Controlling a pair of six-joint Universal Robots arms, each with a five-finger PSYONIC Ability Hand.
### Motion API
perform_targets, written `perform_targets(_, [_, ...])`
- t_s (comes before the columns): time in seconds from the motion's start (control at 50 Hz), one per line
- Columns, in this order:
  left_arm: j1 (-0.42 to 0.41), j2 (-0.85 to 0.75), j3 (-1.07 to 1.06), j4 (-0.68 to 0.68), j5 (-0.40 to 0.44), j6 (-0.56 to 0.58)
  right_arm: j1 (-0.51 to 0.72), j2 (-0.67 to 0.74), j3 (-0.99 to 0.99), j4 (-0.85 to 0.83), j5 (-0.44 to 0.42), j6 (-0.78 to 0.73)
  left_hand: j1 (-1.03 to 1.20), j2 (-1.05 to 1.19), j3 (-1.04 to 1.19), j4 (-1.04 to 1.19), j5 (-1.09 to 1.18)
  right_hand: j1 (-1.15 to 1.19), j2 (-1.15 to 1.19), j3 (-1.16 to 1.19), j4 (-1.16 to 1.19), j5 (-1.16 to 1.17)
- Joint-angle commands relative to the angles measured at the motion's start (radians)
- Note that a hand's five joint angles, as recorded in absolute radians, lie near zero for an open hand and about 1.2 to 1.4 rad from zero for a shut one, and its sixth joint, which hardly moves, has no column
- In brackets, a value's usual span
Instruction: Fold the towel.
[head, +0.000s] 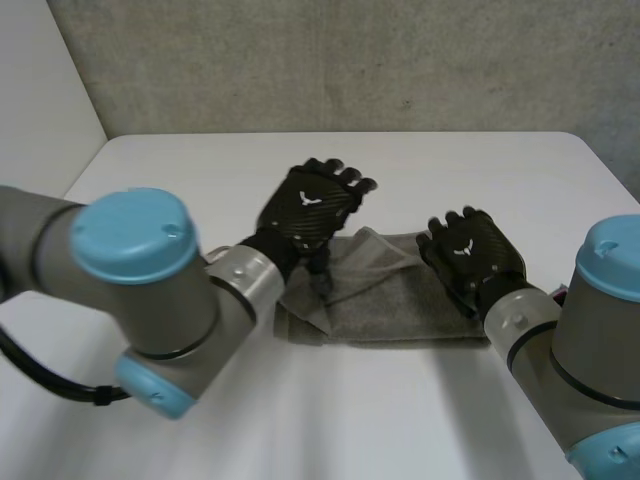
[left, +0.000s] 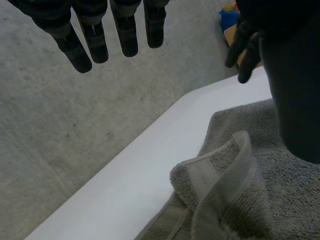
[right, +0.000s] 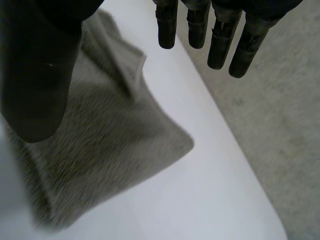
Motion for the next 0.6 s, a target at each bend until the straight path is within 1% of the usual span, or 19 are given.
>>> perform_targets(0.02, [-0.027, -0.173, 0.158, -0.034, -0.056, 0.007, -0.031, 0.036, 0.052, -0.012, -0.001, 0.006, -0.069, -0.053, -0.043, -0.060, -0.197, -0.049, -0.063, -0.062, -0.075, -0.059])
perform_targets(0.06, [-0.031, -0.242, 0.227, -0.072, -0.073, 0.009, -0.045, 0.056, 0.070, -0.021, -0.001, 0.008, -0.069, -0.053, -0.043, -0.060, -0.197, -0.049, -0.063, -0.062, -0.075, -0.059])
perform_targets(0.18, [-0.031, -0.325, 0.313, -0.119, -0.092, 0.009, -0.079, 0.094, 0.089, -0.064, -0.001, 0.008, -0.069, -0.053, -0.043, -0.060, -0.197, -0.049, -0.063, -0.062, -0.075, -0.059])
perform_targets(0.22, [-0.030, -0.376, 0.362, -0.143, -0.119, 0.009, -0.087, 0.125, 0.092, -0.085, -0.001, 0.008, -0.069, -0.053, -0.043, -0.060, -0.197, -0.049, -0.063, -0.062, -0.075, -0.059])
perform_targets(0.24, [-0.030, -0.376, 0.362, -0.143, -0.119, 0.009, -0.087, 0.125, 0.092, -0.085, -0.001, 0.008, -0.069, -0.053, -0.043, -0.060, -0.197, -0.049, -0.063, -0.062, -0.075, -0.059])
perform_targets(0.28, [-0.025, -0.414, 0.411, -0.174, -0.171, 0.009, -0.088, 0.149, 0.084, -0.101, 0.001, 0.006, -0.066, -0.051, -0.040, -0.057, -0.194, -0.045, -0.059, -0.058, -0.071, -0.054])
perform_targets(0.3, [-0.025, -0.414, 0.411, -0.174, -0.171, 0.009, -0.088, 0.150, 0.084, -0.101, 0.001, 0.006, -0.066, -0.050, -0.040, -0.057, -0.194, -0.045, -0.059, -0.058, -0.071, -0.054])
perform_targets(0.32, [-0.022, -0.428, 0.431, -0.187, -0.205, 0.007, -0.088, 0.159, 0.081, -0.107, 0.002, 0.006, -0.060, -0.045, -0.035, -0.051, -0.188, -0.013, -0.027, -0.026, -0.039, -0.022])
perform_targets(0.34, [-0.022, -0.428, 0.431, -0.188, -0.205, 0.007, -0.088, 0.159, 0.081, -0.107, 0.002, 0.006, -0.060, -0.045, -0.034, -0.051, -0.188, -0.013, -0.027, -0.025, -0.038, -0.022])
perform_targets(0.38, [-0.008, -0.433, 0.453, -0.204, -0.285, 0.004, -0.088, 0.174, 0.073, -0.114, 0.002, 0.006, -0.057, -0.042, -0.032, -0.048, -0.185, 0.087, 0.073, 0.074, 0.061, 0.077])
perform_targets(0.4, [-0.008, -0.433, 0.453, -0.204, -0.285, 0.004, -0.088, 0.174, 0.073, -0.115, 0.002, 0.006, -0.057, -0.042, -0.032, -0.048, -0.185, 0.087, 0.073, 0.074, 0.061, 0.078])
perform_targets(0.44, [0.010, -0.425, 0.447, -0.209, -0.352, -0.003, -0.087, 0.183, 0.070, -0.124, 0.002, 0.008, -0.057, -0.042, -0.032, -0.048, -0.185, 0.224, 0.210, 0.212, 0.199, 0.215])
perform_targets(0.46, [0.010, -0.425, 0.447, -0.209, -0.352, -0.004, -0.087, 0.183, 0.070, -0.124, 0.002, 0.008, -0.057, -0.042, -0.032, -0.048, -0.185, 0.225, 0.211, 0.212, 0.199, 0.216])
perform_targets(0.48, [0.013, -0.420, 0.442, -0.211, -0.374, -0.005, -0.087, 0.186, 0.070, -0.131, 0.002, 0.008, -0.057, -0.042, -0.032, -0.048, -0.185, 0.315, 0.301, 0.303, 0.290, 0.306])
perform_targets(0.5, [0.013, -0.420, 0.442, -0.211, -0.374, -0.005, -0.087, 0.186, 0.070, -0.131, 0.002, 0.008, -0.057, -0.042, -0.032, -0.048, -0.185, 0.316, 0.302, 0.303, 0.290, 0.307])
perform_targets(0.54, [0.015, -0.402, 0.424, -0.211, -0.398, -0.007, -0.085, 0.192, 0.069, -0.151, 0.004, 0.008, -0.057, -0.042, -0.032, -0.048, -0.185, 0.416, 0.401, 0.403, 0.390, 0.406])
perform_targets(0.56, [0.015, -0.402, 0.423, -0.211, -0.399, -0.007, -0.085, 0.192, 0.069, -0.151, 0.004, 0.008, -0.057, -0.042, -0.032, -0.048, -0.185, 0.416, 0.402, 0.403, 0.390, 0.407])
perform_targets(0.6, [0.015, -0.381, 0.390, -0.209, -0.406, -0.007, -0.085, 0.194, 0.067, -0.164, 0.006, 0.008, -0.057, -0.042, -0.032, -0.048, -0.185, 0.524, 0.510, 0.511, 0.498, 0.515])
